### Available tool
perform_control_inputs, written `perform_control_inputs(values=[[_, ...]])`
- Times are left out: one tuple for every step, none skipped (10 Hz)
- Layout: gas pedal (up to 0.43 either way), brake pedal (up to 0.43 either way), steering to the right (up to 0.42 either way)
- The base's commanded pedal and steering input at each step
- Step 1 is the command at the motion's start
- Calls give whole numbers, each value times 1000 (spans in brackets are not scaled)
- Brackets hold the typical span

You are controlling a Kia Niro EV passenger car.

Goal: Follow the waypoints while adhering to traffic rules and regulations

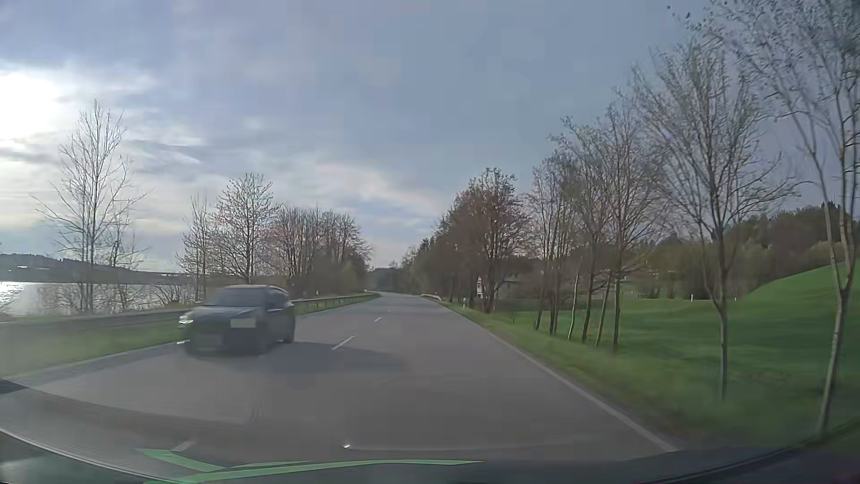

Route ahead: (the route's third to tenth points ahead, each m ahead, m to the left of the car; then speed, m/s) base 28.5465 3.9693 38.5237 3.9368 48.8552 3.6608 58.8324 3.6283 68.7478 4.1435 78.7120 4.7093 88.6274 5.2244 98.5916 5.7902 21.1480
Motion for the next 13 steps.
perform_control_inputs(values=[[240,0,-1],[240,0,-1],[240,0,-1],[240,0,-1],[240,0,-1],[240,0,-1],[240,0,-1],[240,0,-1],[240,0,-1],[240,0,-1],[248,0,-1],[248,0,-1],[248,0,-1]])
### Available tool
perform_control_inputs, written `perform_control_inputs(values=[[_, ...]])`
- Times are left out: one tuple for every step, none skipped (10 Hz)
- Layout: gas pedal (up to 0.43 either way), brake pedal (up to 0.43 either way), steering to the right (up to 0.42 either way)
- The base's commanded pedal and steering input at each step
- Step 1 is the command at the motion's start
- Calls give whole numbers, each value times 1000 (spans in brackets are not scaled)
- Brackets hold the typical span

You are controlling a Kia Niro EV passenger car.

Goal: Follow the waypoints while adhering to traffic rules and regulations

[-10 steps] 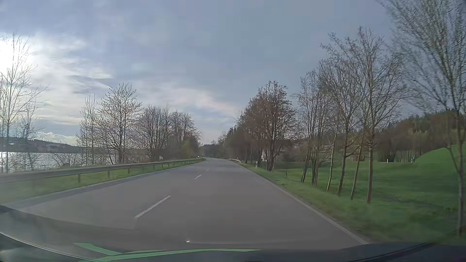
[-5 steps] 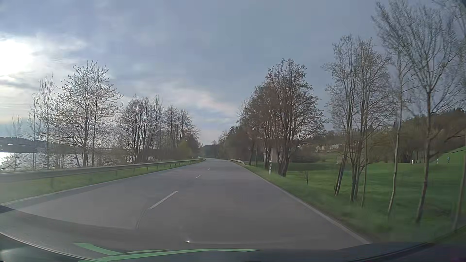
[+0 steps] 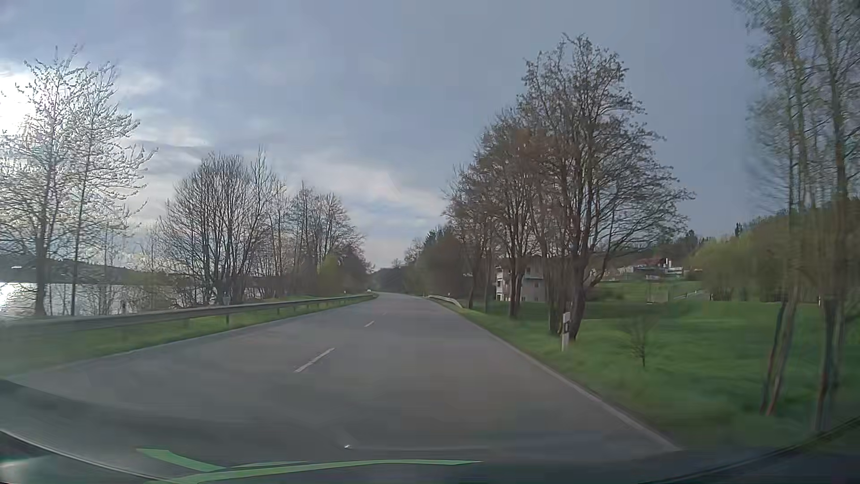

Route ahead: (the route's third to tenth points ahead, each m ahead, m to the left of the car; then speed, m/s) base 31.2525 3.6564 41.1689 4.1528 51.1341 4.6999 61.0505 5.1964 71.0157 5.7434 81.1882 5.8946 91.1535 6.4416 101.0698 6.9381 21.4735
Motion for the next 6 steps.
perform_control_inputs(values=[[248,0,-1],[248,0,-1],[260,0,-1],[260,0,-1],[260,0,-2],[260,0,-2]])
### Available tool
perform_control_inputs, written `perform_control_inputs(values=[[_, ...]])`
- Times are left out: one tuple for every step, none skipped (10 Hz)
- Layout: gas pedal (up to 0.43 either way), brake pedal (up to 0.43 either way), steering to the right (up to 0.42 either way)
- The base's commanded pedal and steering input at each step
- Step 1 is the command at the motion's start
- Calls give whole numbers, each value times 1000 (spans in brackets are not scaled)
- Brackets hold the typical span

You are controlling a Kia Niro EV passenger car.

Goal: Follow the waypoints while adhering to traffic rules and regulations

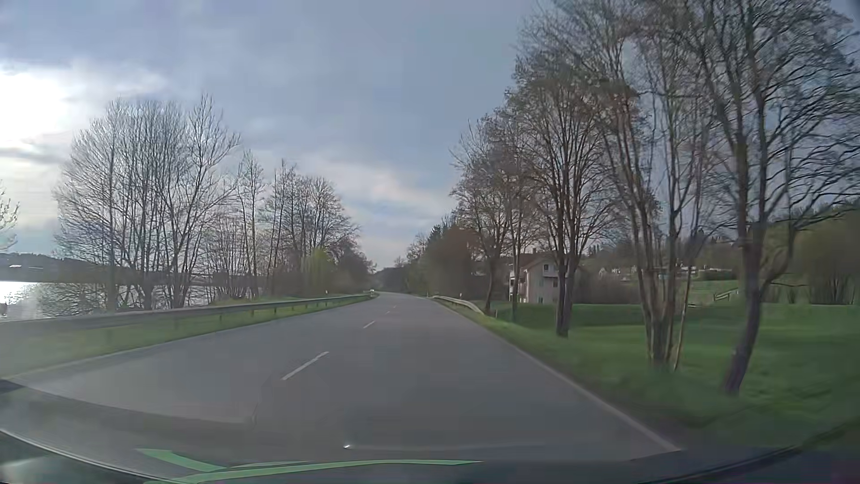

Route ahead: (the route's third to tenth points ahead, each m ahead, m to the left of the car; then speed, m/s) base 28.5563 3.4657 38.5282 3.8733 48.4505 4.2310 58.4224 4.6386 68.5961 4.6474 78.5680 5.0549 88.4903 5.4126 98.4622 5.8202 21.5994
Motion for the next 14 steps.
perform_control_inputs(values=[[260,0,-2],[268,0,-2],[268,0,-1],[268,0,-2],[268,0,-1],[268,0,-1],[268,0,-1],[268,0,-1],[268,0,-2],[268,0,-1],[268,0,-1],[268,0,-1],[268,0,-1],[268,0,-2]])
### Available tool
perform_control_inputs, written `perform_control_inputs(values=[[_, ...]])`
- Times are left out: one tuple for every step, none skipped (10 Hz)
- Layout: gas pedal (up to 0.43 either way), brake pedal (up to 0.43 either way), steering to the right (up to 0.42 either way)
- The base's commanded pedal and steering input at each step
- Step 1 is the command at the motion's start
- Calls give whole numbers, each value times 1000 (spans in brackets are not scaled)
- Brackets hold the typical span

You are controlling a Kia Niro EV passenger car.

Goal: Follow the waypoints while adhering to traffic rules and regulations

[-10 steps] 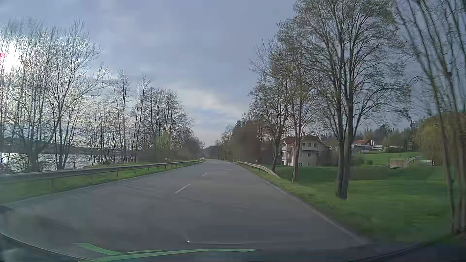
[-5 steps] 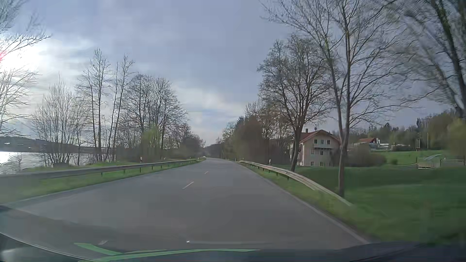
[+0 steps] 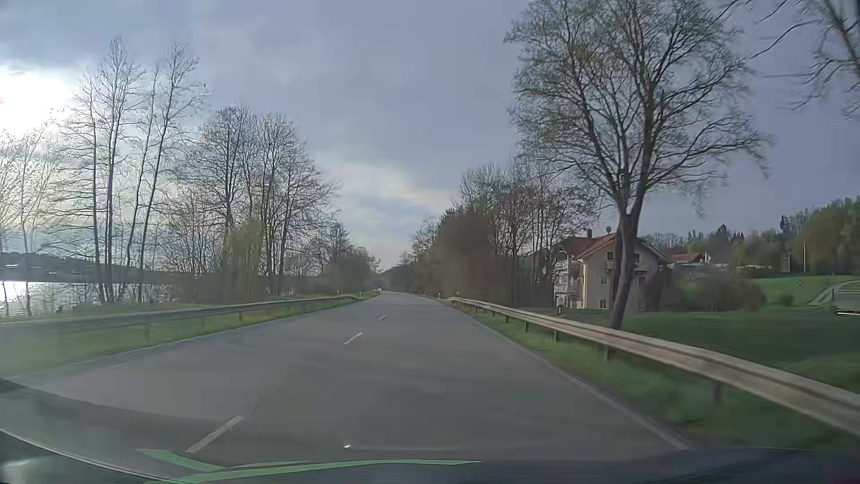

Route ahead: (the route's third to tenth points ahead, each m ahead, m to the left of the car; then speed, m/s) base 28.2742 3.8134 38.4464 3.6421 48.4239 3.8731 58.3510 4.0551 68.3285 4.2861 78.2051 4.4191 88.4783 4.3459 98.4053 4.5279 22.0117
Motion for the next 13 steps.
perform_control_inputs(values=[[268,0,-2],[268,0,-1],[268,0,-2],[268,0,-1],[268,0,-2],[268,0,-2],[268,0,-2],[268,0,-2],[268,0,-2],[268,0,-2],[268,0,-3],[268,0,-2],[268,0,-3]])
